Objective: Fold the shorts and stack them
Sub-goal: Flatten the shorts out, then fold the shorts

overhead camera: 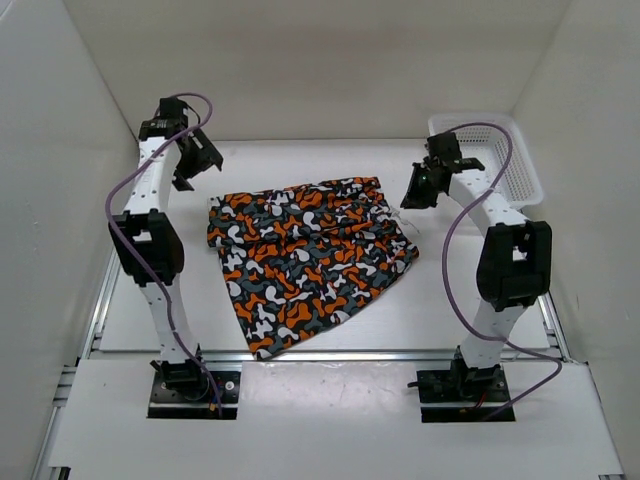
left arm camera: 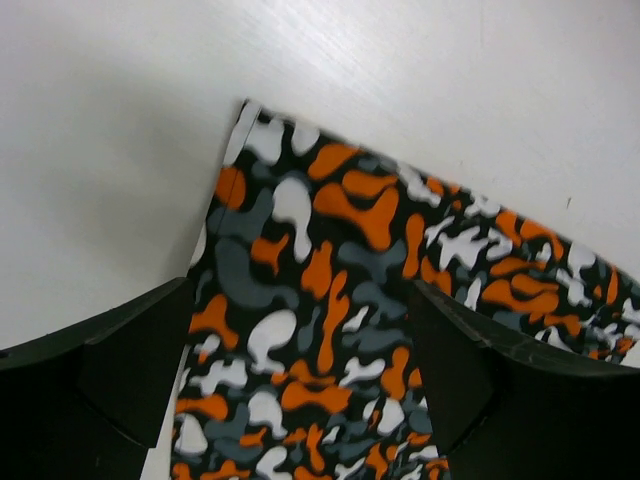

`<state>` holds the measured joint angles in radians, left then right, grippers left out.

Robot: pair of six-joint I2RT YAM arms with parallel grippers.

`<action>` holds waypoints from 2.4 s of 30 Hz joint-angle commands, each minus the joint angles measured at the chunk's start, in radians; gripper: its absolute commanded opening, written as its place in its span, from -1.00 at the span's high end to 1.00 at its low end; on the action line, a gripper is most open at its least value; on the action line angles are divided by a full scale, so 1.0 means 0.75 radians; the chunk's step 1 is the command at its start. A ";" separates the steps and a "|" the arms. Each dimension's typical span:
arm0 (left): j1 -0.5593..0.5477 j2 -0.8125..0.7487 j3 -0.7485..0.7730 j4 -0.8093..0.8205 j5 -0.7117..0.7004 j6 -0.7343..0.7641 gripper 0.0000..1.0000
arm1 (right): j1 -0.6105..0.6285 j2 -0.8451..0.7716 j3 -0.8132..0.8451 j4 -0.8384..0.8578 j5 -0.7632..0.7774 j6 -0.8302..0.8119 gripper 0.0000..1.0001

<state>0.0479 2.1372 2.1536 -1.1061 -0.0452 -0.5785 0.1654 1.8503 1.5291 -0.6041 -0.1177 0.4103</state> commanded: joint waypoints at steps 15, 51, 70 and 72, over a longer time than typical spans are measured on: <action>-0.050 -0.577 -0.738 0.119 0.060 0.070 -0.87 | 0.176 0.435 0.260 -0.129 0.310 0.093 0.82; -0.860 -0.821 -1.743 0.307 0.118 -0.460 0.79 | -0.098 -0.651 -0.946 0.106 -0.088 0.249 -0.35; -0.454 -0.504 -1.323 0.250 0.031 -0.202 -0.73 | -0.157 -0.342 -0.877 0.343 -0.023 0.269 0.12; -0.454 -0.469 -1.356 0.264 0.048 -0.202 -0.91 | -0.157 -0.275 -0.859 0.357 -0.039 0.269 0.36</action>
<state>-0.2966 1.7760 1.1652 -0.9123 -0.0425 -0.7307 0.0479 1.5955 0.8402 -0.3836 -0.1715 0.6170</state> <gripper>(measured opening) 0.929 0.367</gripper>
